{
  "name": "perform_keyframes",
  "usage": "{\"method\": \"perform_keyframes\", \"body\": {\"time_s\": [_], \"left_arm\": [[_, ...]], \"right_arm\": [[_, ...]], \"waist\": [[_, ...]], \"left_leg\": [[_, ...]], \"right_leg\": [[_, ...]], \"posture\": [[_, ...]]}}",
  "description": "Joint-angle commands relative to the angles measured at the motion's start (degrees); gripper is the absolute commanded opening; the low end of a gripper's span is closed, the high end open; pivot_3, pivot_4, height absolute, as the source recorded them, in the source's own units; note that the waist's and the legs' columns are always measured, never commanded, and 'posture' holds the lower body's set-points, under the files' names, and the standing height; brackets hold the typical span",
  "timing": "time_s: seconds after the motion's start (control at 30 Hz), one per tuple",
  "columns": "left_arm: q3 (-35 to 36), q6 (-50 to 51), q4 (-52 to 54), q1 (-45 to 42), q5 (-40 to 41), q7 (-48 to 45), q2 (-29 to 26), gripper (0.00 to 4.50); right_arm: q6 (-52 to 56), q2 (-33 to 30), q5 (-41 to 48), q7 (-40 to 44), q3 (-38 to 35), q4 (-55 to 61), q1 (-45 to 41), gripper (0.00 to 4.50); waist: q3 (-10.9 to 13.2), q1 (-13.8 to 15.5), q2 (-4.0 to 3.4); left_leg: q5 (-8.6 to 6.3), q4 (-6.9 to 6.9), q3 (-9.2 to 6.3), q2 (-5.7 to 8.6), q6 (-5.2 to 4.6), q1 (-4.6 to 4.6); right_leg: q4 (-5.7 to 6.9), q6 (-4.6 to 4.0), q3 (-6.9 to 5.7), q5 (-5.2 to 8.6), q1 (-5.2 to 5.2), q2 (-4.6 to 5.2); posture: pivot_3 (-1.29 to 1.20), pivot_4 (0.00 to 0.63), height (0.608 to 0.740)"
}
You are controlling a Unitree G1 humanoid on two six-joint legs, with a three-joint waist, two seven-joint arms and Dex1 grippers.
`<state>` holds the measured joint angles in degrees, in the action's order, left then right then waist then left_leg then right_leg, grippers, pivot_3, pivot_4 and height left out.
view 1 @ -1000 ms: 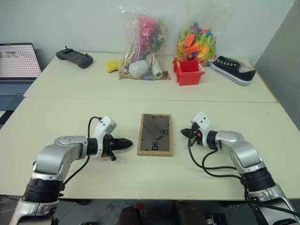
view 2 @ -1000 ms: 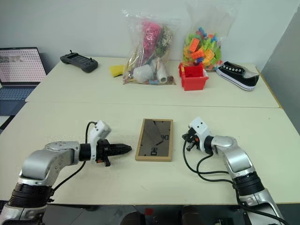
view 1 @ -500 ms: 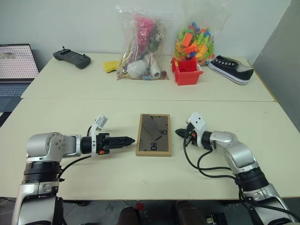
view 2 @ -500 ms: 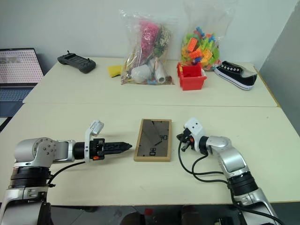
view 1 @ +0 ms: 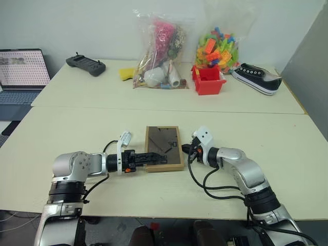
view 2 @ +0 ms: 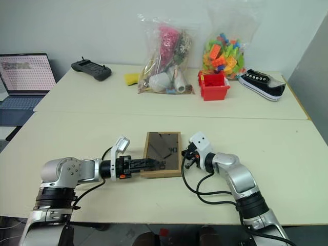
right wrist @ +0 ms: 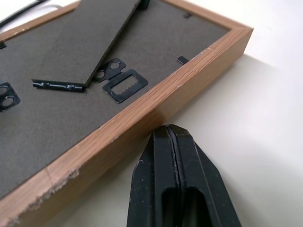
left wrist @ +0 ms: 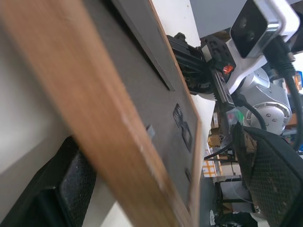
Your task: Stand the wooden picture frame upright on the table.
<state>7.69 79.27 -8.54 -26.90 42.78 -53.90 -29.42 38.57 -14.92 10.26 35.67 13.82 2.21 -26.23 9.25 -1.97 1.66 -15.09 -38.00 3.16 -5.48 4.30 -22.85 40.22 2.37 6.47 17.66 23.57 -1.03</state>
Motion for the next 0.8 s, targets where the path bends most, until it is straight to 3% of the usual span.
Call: {"method": "perform_keyframes", "body": {"time_s": [0.03, 0.13, 0.4, 0.57, 0.67, 0.8], "left_arm": [[-1.3, 1.46, -0.07, 2.02, 0.6, 2.74, 2.69, 4.47], [-0.58, 0.78, -0.29, 1.93, 0.56, 3.61, 2.89, 4.06], [2.53, 2.55, 0.13, 0.84, 3.31, 4.44, 2.39, 2.27], [5.38, 5.63, 0.93, -0.62, 6.1, 5.32, 2.82, 1.42], [5.02, 6.3, 1.15, -2.15, 5.98, 6.63, 2.37, 1.28], [0.26, 2.16, 5.26, -3.77, 5.58, 2.28, -1.51, 1.28]], "right_arm": [[0.35, 0.64, 0.66, -1.26, -1.02, 2.88, -0.53, 0.0], [0.23, 0.46, 0.62, -1.44, -1.16, 2.62, -0.44, 0.0], [-0.58, -3.08, 0.44, -0.84, -2.91, 2.25, 0.64, 0.0], [-0.75, -7.12, 2.09, 0.7, -7.71, 0.54, -2.68, 0.0], [2.45, -7.85, 7.03, 3.36, -11.58, 0.45, -6.95, 0.0], [12.76, -5.97, 20.5, 8.26, -17.82, 2.5, -12.75, 0.72]], "waist": [[-0.08, 0.21, -0.03], [-0.09, 0.2, -0.03], [-0.08, 0.07, -0.04], [-0.07, 0.08, -0.05], [-0.04, -0.06, -0.08], [-0.01, -0.17, -0.08]], "left_leg": [[0.0, 0.0, -0.07, 0.0, 0.0, 0.0], [0.0, 0.0, -0.22, 0.02, 0.0, -0.01], [0.0, 0.03, -0.54, 0.0, 0.0, -0.13], [0.0, 0.02, -0.68, 0.01, 0.0, -0.19], [0.0, 0.02, -0.71, 0.02, 0.0, -0.19], [0.01, 0.06, -0.85, -0.01, 0.0, -0.19]], "right_leg": [[-0.07, 0.0, -0.07, 0.0, -0.07, 0.01], [-0.15, 0.0, -0.22, 0.0, -0.17, 0.03], [-0.22, 0.0, -0.51, 0.0, -0.18, 0.03], [-0.24, 0.0, -0.63, 0.0, -0.19, 0.02], [-0.23, 0.0, -0.64, 0.0, -0.19, 0.02], [-0.23, -0.03, -0.73, 0.0, -0.2, -0.05]], "posture": [[0.0, 0.15, 0.74], [0.0, 0.15, 0.74], [0.0, 0.15, 0.74], [0.0, 0.15, 0.74], [0.0, 0.15, 0.74], [0.0, 0.15, 0.74]]}}
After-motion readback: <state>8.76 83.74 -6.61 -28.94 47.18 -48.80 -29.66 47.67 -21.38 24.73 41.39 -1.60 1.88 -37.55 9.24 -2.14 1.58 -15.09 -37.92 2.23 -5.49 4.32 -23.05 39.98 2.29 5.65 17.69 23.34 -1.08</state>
